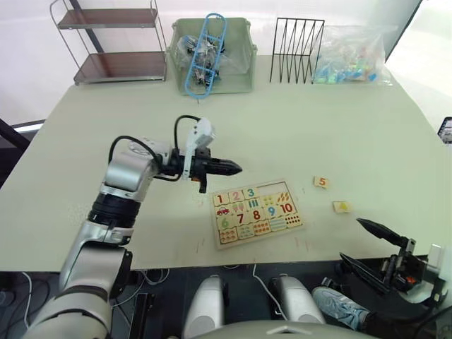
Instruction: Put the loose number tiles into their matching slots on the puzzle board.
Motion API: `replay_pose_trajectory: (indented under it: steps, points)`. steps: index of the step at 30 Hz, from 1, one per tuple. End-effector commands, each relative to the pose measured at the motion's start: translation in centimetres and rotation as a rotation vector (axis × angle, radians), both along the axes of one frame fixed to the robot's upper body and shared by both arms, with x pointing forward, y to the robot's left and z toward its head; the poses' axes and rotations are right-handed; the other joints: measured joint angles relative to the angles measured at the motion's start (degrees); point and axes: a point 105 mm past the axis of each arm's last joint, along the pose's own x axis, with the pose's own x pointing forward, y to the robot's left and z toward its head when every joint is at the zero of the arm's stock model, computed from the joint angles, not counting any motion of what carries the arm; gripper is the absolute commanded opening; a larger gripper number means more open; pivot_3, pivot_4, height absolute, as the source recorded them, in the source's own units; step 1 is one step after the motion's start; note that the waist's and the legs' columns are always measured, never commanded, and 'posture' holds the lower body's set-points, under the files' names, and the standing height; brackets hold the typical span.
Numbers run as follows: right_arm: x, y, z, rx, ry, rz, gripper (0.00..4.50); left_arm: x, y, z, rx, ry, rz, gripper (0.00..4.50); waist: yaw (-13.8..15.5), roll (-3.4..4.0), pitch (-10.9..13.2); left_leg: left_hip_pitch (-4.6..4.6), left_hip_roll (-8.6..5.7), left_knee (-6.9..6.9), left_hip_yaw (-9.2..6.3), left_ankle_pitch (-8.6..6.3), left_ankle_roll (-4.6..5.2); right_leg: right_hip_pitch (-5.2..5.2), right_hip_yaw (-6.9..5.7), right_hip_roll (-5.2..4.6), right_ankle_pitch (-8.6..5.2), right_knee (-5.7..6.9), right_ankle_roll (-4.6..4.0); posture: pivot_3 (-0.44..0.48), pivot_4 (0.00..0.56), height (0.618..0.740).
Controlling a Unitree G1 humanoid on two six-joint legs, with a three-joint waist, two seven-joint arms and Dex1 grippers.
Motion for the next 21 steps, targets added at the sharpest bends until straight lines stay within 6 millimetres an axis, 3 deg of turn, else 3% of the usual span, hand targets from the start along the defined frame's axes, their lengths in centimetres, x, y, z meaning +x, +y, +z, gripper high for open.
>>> replay_pose_trajectory:
  steps: [1,9,12,14,16,17,19,20,21]
  points:
    - [0.2,-0.7,1.2,-0.009,-0.041,-0.016,4.50,-0.1,1.0,1.4,-0.067,-0.057,0.071,0.07,0.0,0.00,0.0,0.00,0.00,0.00,0.00,0.00,0.00,0.00,0.00,0.00,0.00,0.00,0.00,0.000,0.150,0.740]
    - [1.7,-2.0,1.7,-0.001,-0.023,-0.103,4.50,-1.6,5.1,0.5,-0.110,-0.130,0.280,0.07,0.1,-0.02,0.0,0.02,0.02,-0.02,0.00,0.00,0.00,0.00,-0.01,-0.03,0.00,0.01,-0.01,0.000,0.150,0.740]
    - [2.0,-2.6,1.4,-0.015,-0.004,-0.136,4.50,-2.3,6.2,0.2,-0.091,-0.190,0.359,0.87,0.2,-0.02,0.0,0.03,0.00,-0.02,0.04,0.00,0.00,0.01,0.02,-0.10,0.01,0.00,0.00,0.000,0.150,0.740]
    - [2.6,-3.1,1.0,-0.048,0.003,-0.170,4.50,-2.7,7.1,0.0,-0.084,-0.209,0.415,1.79,0.4,-0.03,0.0,0.02,-0.02,-0.01,0.03,0.00,0.00,0.05,-0.04,-0.12,0.01,-0.02,0.00,0.000,0.150,0.740]
    - [3.2,-3.7,0.6,-0.073,0.009,-0.211,4.50,-3.1,7.8,-0.4,-0.096,-0.210,0.467,1.88,0.4,-0.03,0.0,0.03,-0.02,-0.01,0.05,0.00,0.00,0.05,-0.02,-0.12,0.01,-0.03,0.00,0.000,0.150,0.740]
    - [3.4,-4.0,0.5,-0.076,0.011,-0.225,4.50,-3.2,7.9,-0.6,-0.106,-0.207,0.483,2.37,0.4,-0.03,0.0,0.03,-0.02,-0.01,0.05,0.00,0.00,0.05,-0.02,-0.13,0.01,-0.03,0.00,0.000,0.150,0.740]
    - [3.8,-4.6,0.2,-0.081,0.031,-0.260,4.50,-4.2,8.3,-1.6,-0.120,-0.200,0.515,2.66,0.4,-0.03,0.0,0.07,-0.02,-0.01,0.06,0.00,0.00,0.08,-0.02,-0.13,0.01,-0.03,0.00,0.000,0.150,0.740]
    - [4.1,-5.0,0.0,-0.087,0.040,-0.282,4.50,-4.7,8.9,-2.3,-0.124,-0.195,0.550,3.22,0.3,-0.03,0.0,0.06,-0.02,-0.02,0.05,0.00,-0.01,0.08,-0.03,-0.13,0.01,-0.03,0.00,0.000,0.150,0.740]
    - [4.2,-5.4,-0.2,-0.101,0.047,-0.299,4.50,-5.2,9.6,-2.8,-0.132,-0.188,0.591,3.43,0.3,-0.01,0.0,0.08,-0.01,-0.02,0.06,0.00,-0.01,0.08,-0.01,-0.12,0.01,-0.05,0.00,0.000,0.150,0.740]
